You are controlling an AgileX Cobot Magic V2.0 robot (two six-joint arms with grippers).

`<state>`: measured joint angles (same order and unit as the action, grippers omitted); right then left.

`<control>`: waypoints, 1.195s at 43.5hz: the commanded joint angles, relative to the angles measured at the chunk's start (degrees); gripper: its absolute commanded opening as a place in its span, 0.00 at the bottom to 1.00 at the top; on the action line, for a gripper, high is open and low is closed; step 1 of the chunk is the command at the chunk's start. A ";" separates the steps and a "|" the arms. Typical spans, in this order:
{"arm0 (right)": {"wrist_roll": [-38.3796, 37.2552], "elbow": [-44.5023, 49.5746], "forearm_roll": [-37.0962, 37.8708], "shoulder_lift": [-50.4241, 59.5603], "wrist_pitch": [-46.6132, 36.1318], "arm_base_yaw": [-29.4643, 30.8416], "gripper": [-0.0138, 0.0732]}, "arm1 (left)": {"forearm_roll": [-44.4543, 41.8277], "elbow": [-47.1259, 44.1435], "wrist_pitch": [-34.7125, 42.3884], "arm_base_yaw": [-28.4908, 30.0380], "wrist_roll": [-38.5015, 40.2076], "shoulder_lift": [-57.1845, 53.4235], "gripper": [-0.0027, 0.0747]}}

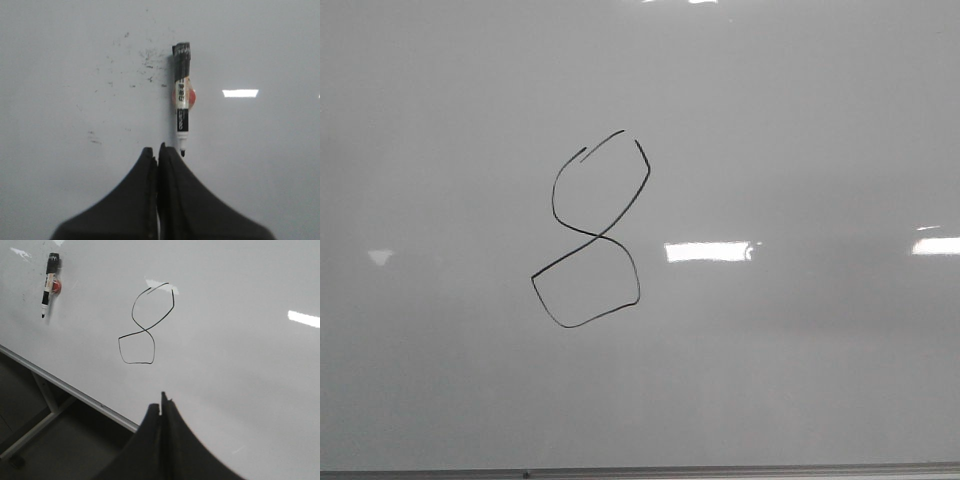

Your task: Write number 8 on whiteboard

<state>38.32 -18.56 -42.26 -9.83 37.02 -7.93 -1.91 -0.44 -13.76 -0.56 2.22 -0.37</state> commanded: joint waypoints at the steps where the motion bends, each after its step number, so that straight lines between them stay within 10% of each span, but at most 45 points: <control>1: 0.19 -1.55 -1.56 -0.48 -3.21 0.34 0.08 | -0.92 -0.75 7.85 0.13 0.01 -0.64 0.01; 45: 0.25 -1.55 -1.56 -0.48 -3.42 0.34 0.08 | -0.82 -0.75 9.50 0.13 0.01 -0.64 0.01; 52: 0.86 -0.11 2.31 0.14 -14.44 0.40 0.08 | -0.82 -0.75 9.50 0.13 0.01 -0.64 0.01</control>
<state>38.44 -18.00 -41.13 -9.50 32.52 -7.93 -2.77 -0.44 -9.02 -0.56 2.22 -0.37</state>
